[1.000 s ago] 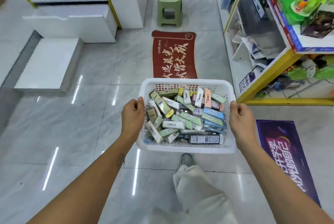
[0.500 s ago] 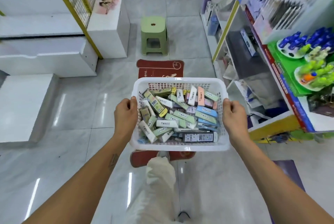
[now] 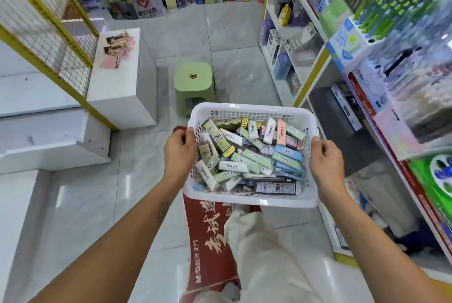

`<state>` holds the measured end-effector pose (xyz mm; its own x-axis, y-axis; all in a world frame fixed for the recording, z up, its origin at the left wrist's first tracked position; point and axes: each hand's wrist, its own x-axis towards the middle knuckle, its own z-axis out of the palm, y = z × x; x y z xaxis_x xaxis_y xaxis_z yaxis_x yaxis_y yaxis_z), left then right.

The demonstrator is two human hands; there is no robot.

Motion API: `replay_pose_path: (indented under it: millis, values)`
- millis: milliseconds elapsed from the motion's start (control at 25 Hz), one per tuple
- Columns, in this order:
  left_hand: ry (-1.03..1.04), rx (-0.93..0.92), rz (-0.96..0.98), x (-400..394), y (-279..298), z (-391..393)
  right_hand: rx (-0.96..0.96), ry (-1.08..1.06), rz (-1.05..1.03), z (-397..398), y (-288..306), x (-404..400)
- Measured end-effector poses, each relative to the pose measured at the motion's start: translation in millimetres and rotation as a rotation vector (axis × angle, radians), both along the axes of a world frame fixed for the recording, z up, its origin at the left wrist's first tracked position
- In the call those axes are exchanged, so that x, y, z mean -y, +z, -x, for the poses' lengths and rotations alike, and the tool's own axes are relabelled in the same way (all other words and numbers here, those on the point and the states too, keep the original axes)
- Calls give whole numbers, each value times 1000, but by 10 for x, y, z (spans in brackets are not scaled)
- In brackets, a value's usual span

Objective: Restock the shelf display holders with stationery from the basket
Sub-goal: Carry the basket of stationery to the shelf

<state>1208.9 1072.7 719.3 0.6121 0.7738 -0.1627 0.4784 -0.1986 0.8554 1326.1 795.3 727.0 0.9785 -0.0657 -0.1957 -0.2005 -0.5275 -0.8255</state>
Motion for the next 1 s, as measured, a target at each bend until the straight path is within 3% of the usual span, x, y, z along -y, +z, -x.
replay_pose_path:
  millis: [320, 640, 1000]
  values:
    - [-63, -18, -44, -1460, 18, -2246, -5, -58, -21, -2061, -5, -1398]
    - [-289, -6, -63, -2691, -32, -4492, -6, -306, 2, -3599, -147, -2483]
    - [-438, -37, -87, -3236, -79, -6456, -48, -502, -35, -5077, -334, -3041]
